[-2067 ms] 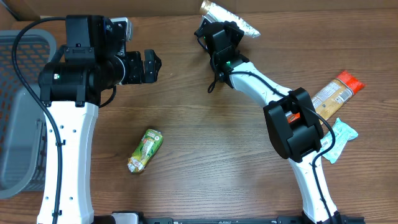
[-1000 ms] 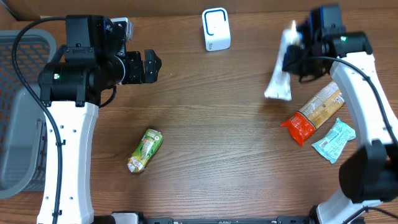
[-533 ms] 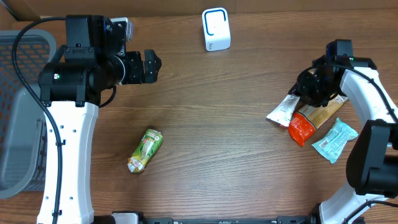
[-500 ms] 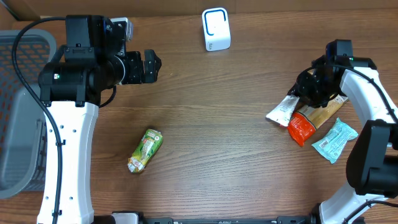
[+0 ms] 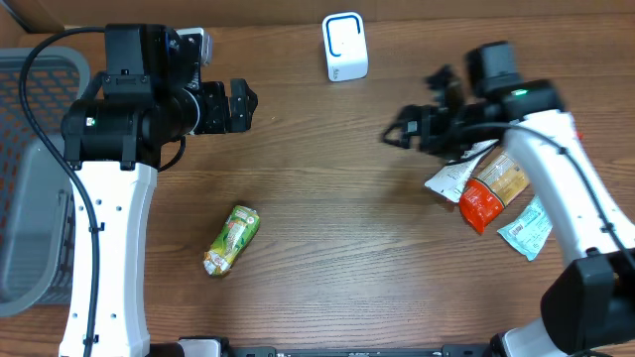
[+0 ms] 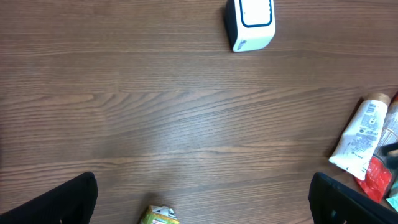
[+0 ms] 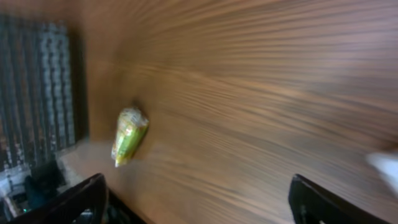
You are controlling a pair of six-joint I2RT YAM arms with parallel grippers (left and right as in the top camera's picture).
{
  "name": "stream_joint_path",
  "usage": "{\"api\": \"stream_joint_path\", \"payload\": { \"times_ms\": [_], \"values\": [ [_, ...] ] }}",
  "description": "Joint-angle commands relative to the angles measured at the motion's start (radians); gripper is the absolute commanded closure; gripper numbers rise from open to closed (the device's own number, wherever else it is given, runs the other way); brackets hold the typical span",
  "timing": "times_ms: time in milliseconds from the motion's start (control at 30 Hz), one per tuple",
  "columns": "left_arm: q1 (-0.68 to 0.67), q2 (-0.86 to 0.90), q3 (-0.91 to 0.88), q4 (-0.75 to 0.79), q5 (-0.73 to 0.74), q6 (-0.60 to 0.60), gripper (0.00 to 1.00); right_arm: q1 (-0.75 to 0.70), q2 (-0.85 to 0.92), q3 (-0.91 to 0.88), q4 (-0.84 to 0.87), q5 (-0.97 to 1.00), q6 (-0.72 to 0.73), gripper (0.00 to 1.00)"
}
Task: Scan the item barcode
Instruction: 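Move the right gripper to the green tea bottle and grasp it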
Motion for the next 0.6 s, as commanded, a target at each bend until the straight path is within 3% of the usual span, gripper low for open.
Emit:
{"api": "stream_joint_path", "payload": {
  "times_ms": [0,67,300,567],
  "values": [
    [0.002,0.005,0.015,0.012,-0.04,0.015,0.0,0.158,-0.002,-0.06,0.097,-0.045,0.093,0.04],
    [0.018,0.005,0.021,0.008,-0.04,0.008,0.01,0.237,0.001,-0.092,0.179,-0.034,0.163,0.0],
    [0.16,0.005,0.025,-0.017,-0.112,0.011,0.0,0.548,0.092,-0.126,0.458,0.199,0.434,0.0],
    [0.235,0.005,0.025,-0.042,-0.183,0.011,0.0,0.714,0.286,-0.091,0.633,0.249,0.571,0.0]
  ]
}}
